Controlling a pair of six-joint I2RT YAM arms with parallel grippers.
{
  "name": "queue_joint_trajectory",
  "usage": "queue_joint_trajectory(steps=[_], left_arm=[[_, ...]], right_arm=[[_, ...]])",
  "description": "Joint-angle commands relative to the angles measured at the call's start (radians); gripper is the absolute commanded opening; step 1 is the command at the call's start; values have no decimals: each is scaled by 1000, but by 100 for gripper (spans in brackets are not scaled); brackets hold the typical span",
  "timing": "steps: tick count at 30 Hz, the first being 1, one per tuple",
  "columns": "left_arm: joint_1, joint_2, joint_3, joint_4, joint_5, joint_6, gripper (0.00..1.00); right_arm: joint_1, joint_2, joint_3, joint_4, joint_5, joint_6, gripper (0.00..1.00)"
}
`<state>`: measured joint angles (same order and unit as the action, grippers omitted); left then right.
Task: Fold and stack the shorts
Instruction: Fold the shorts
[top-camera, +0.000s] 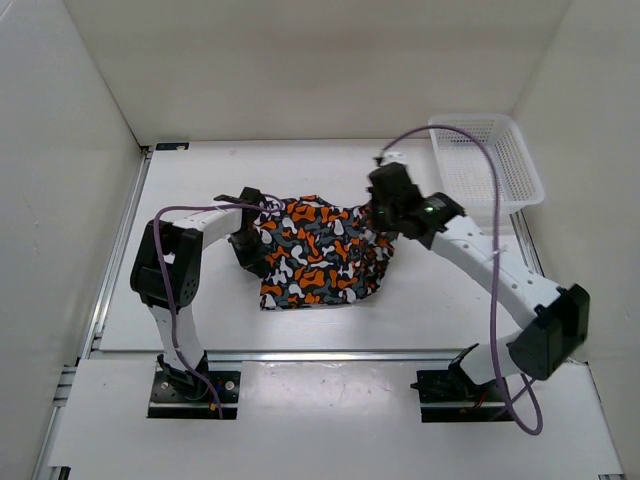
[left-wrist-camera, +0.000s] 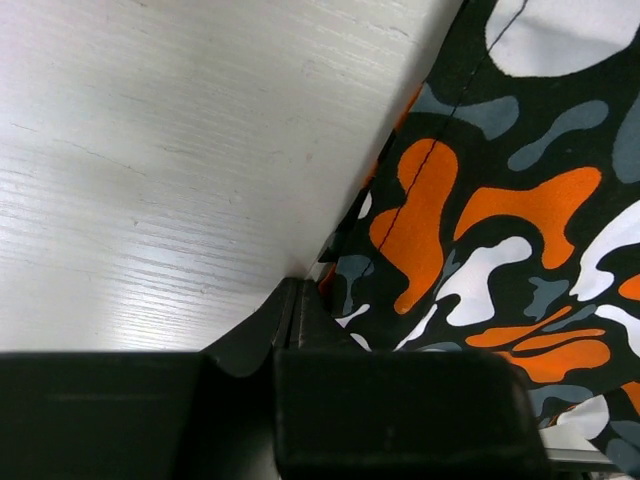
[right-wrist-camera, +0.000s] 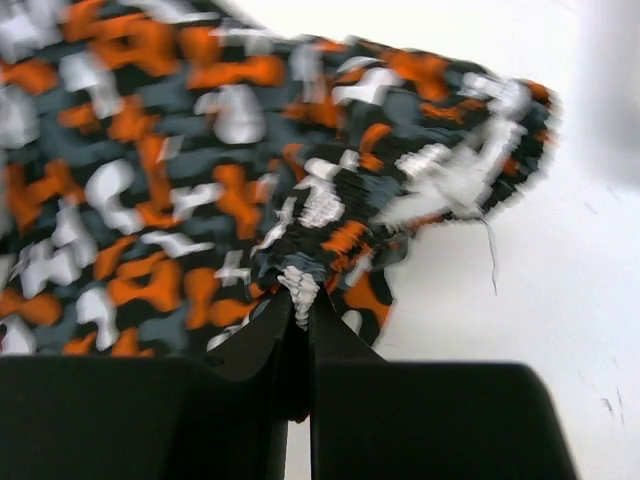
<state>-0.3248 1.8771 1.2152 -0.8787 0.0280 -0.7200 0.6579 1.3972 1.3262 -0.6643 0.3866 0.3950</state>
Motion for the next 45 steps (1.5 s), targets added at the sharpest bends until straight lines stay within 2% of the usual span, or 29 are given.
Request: queue_joint_trajectory(steps=[1,3,8,20,23,24,25,26,27,28,29,33,34,36,37,39,40,42,43,45], left_arm=[[-7,-7,3,35,9,-15,10],[-7,-21,3,35,9,-15,10],[-7,-59,-26,35,18,-15,10],[24,-173,-88,21,36,4,10],[76,-255,-88,-22,38,14,25],[90,-278,-88,-37,38,25,42],[107,-300,-88,-70,26,25,55],[139,-341,-79,-88,17,40,60],[154,-361,-66,-103,16,53,76],[173,-378,-66,-117,1,62,78],[203,-406,-53,-141,1,71,78],[236,-427,-11,-172,-20,106,76],[236,-427,-2,-172,-36,116,73],[205,-427,12,-172,-52,128,42],[184,-412,35,-172,-53,145,30],[109,-368,90,-172,-63,145,10],[78,-348,115,-172,-75,155,10],[14,-303,165,-172,-117,156,13],[-38,-253,214,-172,-126,156,26],[-75,-202,259,-172,-137,166,33]], right_arm=[[201,103,174,-40,116,-53,0],[285,182,257,-49,127,-67,0],[385,322,364,-40,115,-90,0],[404,506,482,-12,41,-123,0],[404,563,548,-3,5,-146,0],[404,578,574,-3,-15,-165,18],[404,591,621,-17,-72,-183,35],[404,591,631,-17,-104,-192,55],[404,591,631,-17,-132,-193,79],[404,553,631,-17,-143,-193,86],[395,527,598,1,-152,-193,89],[382,350,441,83,-163,-151,89],[352,285,406,92,-138,-133,77],[312,229,284,92,-120,-58,53],[260,182,242,82,-120,-32,29],[163,111,107,69,-158,43,16],[131,86,59,69,-179,63,14],[73,5,-68,69,-212,96,21],[27,-19,-102,69,-225,108,28],[-21,-85,-175,52,-235,108,35]])
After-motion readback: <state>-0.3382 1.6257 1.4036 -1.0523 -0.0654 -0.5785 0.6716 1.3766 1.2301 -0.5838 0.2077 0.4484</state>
